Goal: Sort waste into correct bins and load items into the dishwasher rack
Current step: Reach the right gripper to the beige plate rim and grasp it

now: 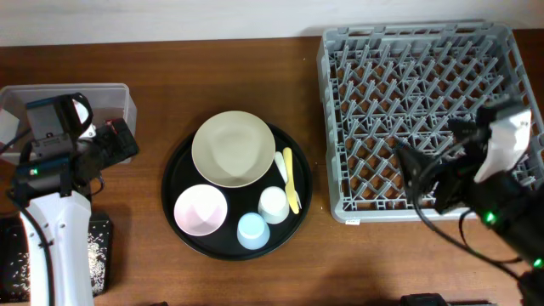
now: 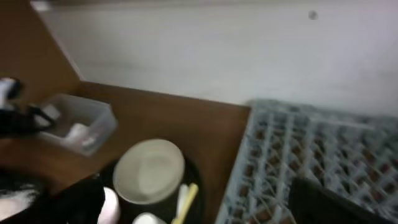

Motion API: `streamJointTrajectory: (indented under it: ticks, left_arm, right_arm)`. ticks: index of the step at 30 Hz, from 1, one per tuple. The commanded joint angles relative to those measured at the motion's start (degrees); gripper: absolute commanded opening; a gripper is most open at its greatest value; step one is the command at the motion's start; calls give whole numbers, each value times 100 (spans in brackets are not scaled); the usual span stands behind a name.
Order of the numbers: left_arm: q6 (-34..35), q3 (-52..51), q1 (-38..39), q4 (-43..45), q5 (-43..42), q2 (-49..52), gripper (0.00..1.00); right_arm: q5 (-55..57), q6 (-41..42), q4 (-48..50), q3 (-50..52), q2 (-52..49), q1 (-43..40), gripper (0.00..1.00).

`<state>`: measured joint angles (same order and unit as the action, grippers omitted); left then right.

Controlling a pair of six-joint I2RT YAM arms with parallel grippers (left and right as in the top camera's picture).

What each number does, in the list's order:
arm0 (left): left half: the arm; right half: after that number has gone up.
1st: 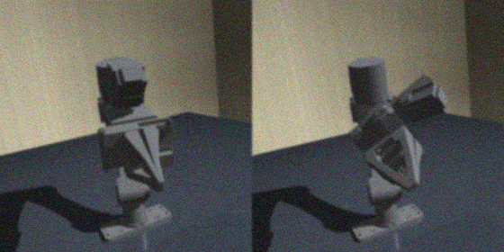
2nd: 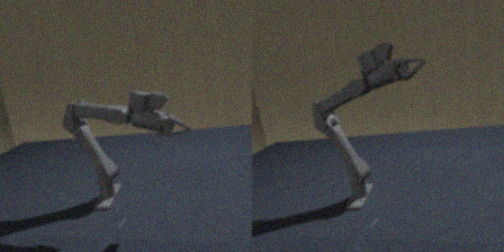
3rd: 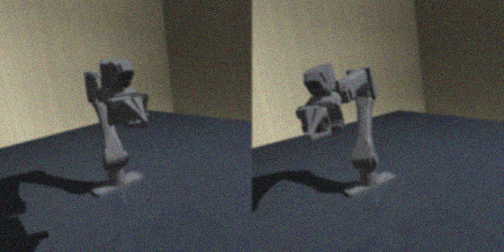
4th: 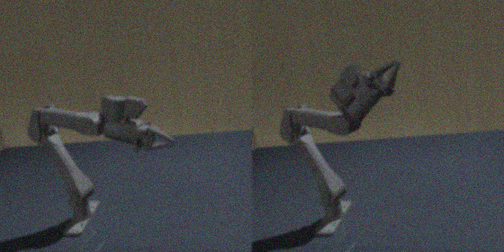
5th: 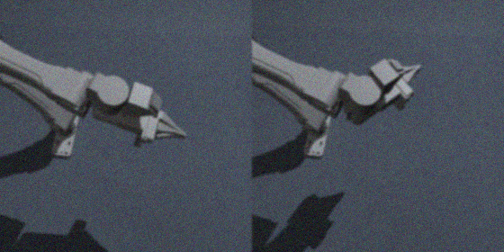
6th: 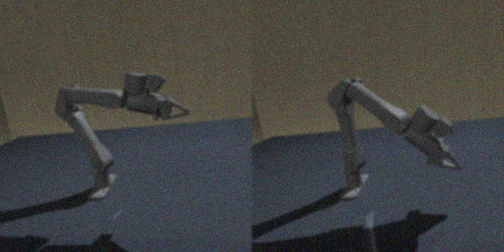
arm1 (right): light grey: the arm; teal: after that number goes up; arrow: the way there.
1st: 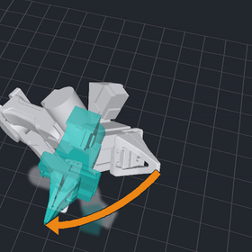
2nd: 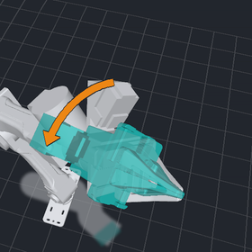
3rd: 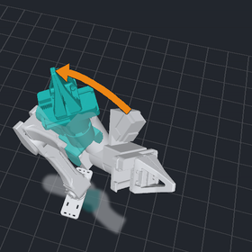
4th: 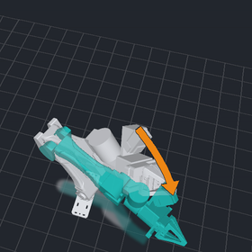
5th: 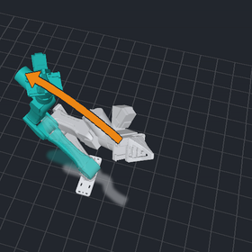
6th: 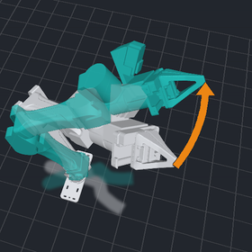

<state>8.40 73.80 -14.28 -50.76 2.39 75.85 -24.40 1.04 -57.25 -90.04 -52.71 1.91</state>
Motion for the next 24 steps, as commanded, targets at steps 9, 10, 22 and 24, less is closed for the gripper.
streamJointTrajectory:
  ticks: [9,10,22,24]
  left_arm:
    - [-28,55,-24,11,2,-57,99]
    - [-28,55,-24,11,2,-57,99]
    - [-28,55,-24,11,2,-57,99]
    - [-31,55,-24,11,2,-57,99]
  right_arm:
    - [-107,247,-1843,-275,-2291,1257,80]
    - [374,251,-1696,-275,-2636,1829,80]
    - [2820,243,2041,-275,-6408,3287,80]
    - [2802,247,2385,-275,-6443,3246,79]
